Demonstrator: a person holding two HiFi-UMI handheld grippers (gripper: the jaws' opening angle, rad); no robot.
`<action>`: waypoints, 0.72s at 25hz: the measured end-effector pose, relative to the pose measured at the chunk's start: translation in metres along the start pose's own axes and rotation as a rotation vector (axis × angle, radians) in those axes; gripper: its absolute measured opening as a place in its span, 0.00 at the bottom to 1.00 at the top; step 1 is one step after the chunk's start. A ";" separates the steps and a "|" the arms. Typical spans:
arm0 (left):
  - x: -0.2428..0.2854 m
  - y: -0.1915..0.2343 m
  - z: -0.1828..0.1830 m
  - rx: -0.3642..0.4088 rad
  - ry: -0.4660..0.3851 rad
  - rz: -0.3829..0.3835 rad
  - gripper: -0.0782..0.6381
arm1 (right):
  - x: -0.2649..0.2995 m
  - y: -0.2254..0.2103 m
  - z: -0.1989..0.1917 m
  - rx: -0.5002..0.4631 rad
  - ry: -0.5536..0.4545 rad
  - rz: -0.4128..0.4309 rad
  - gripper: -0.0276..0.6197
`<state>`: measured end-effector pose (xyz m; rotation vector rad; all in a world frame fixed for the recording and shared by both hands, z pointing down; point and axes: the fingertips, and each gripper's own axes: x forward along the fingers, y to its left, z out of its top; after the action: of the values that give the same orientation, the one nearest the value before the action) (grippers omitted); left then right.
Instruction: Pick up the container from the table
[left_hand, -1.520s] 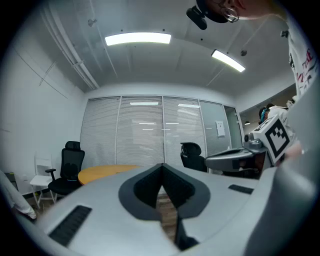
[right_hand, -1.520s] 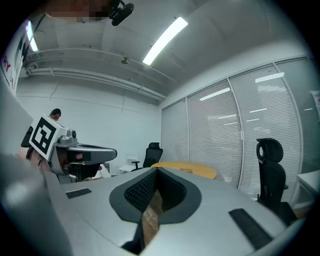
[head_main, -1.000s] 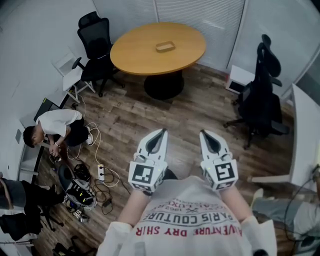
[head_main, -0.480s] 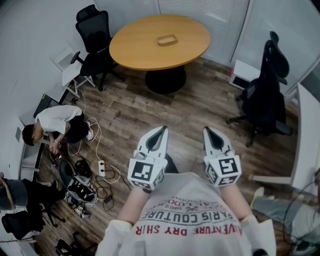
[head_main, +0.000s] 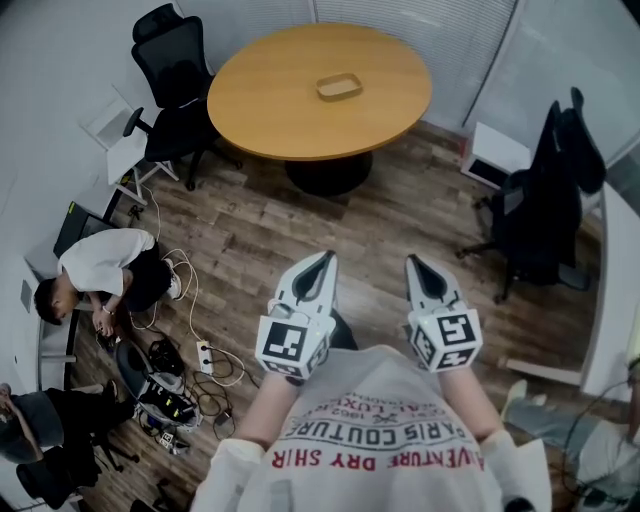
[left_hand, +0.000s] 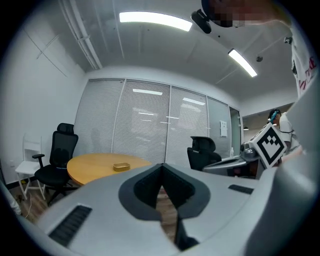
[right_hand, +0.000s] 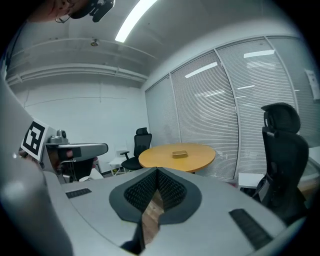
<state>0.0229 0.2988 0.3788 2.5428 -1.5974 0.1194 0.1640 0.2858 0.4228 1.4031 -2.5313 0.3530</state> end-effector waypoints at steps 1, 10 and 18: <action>0.007 0.015 -0.001 0.001 0.008 -0.007 0.11 | 0.013 0.002 0.004 0.001 0.010 -0.009 0.05; 0.099 0.127 0.023 -0.016 0.022 -0.103 0.11 | 0.143 0.009 0.052 -0.003 0.061 -0.032 0.05; 0.149 0.198 0.012 -0.040 0.089 -0.105 0.11 | 0.225 0.003 0.071 0.020 0.092 -0.044 0.05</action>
<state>-0.0904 0.0795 0.4023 2.5471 -1.4174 0.1850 0.0396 0.0855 0.4247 1.4139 -2.4262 0.4261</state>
